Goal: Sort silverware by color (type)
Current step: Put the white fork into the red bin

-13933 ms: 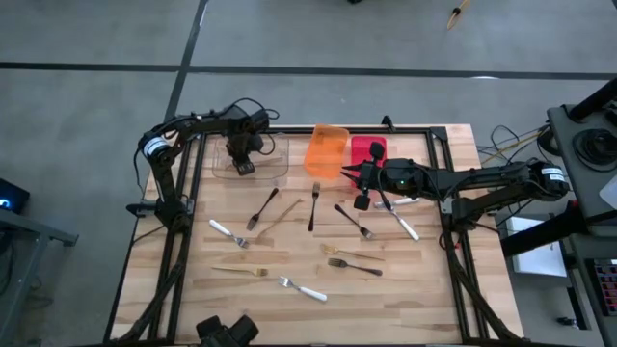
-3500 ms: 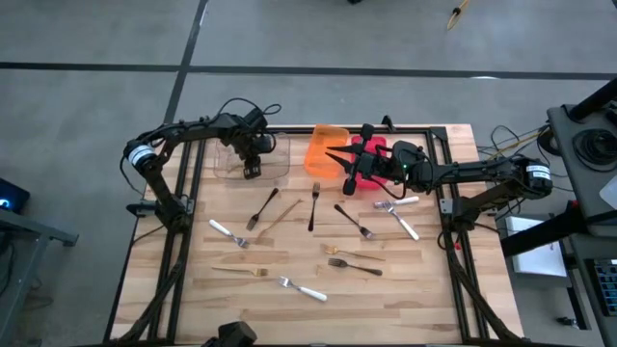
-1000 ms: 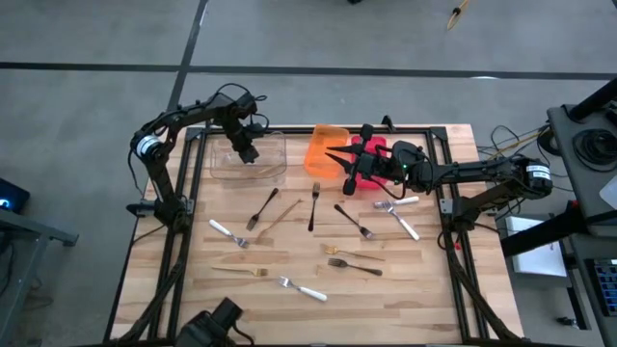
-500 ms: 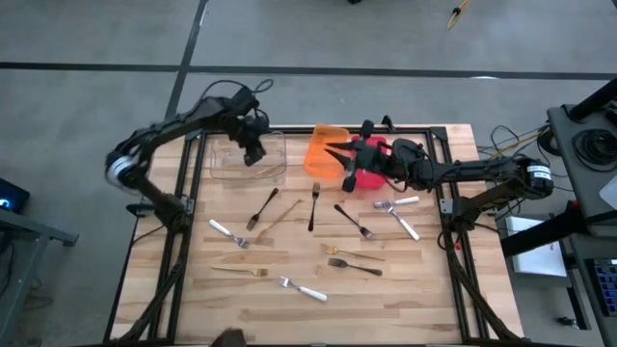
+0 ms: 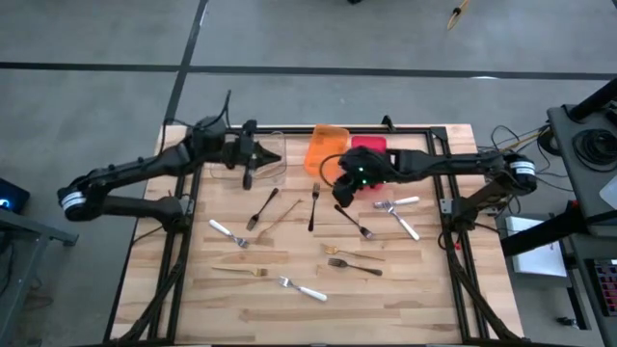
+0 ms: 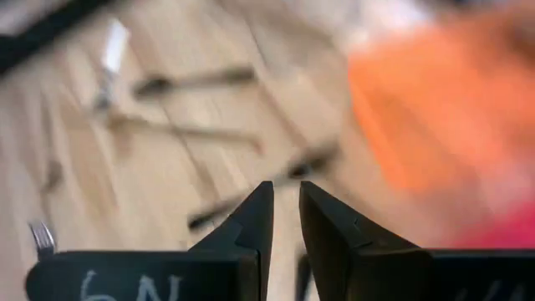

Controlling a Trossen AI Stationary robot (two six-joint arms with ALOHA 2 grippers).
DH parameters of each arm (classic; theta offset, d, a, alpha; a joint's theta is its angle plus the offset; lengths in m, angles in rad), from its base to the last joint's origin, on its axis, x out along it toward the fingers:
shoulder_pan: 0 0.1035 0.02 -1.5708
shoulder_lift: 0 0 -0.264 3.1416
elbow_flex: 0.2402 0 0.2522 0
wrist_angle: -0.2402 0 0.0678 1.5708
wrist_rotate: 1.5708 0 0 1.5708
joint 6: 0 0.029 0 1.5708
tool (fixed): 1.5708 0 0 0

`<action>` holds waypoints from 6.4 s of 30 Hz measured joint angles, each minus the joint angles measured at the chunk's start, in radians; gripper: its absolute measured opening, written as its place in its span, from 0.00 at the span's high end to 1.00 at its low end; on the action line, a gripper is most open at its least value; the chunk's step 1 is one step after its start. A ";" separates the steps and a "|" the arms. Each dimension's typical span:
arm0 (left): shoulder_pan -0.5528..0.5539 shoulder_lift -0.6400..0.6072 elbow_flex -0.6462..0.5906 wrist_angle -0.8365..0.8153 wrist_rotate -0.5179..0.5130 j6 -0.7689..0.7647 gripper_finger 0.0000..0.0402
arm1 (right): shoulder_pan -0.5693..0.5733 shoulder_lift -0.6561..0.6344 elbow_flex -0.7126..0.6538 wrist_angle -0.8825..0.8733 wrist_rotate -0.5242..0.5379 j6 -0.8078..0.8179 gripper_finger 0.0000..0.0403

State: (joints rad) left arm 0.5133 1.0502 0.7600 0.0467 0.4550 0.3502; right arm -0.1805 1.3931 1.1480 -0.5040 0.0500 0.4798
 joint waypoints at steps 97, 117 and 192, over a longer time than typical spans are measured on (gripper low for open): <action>0.055 0.015 0.014 0.065 -0.139 0.270 1.00 | -0.051 -0.059 0.026 -0.256 -0.057 0.463 0.94; 0.055 0.012 0.014 0.010 -0.368 0.295 1.00 | -0.444 0.457 0.728 -0.849 -0.089 0.338 0.94; 0.055 0.012 0.014 0.005 -0.366 0.288 1.00 | -0.479 0.470 0.452 -0.657 -0.073 0.396 0.94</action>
State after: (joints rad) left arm 0.5678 1.0622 0.7738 0.0513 0.0887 0.6380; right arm -0.6590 1.8633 1.6005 -1.1614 -0.0231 0.8755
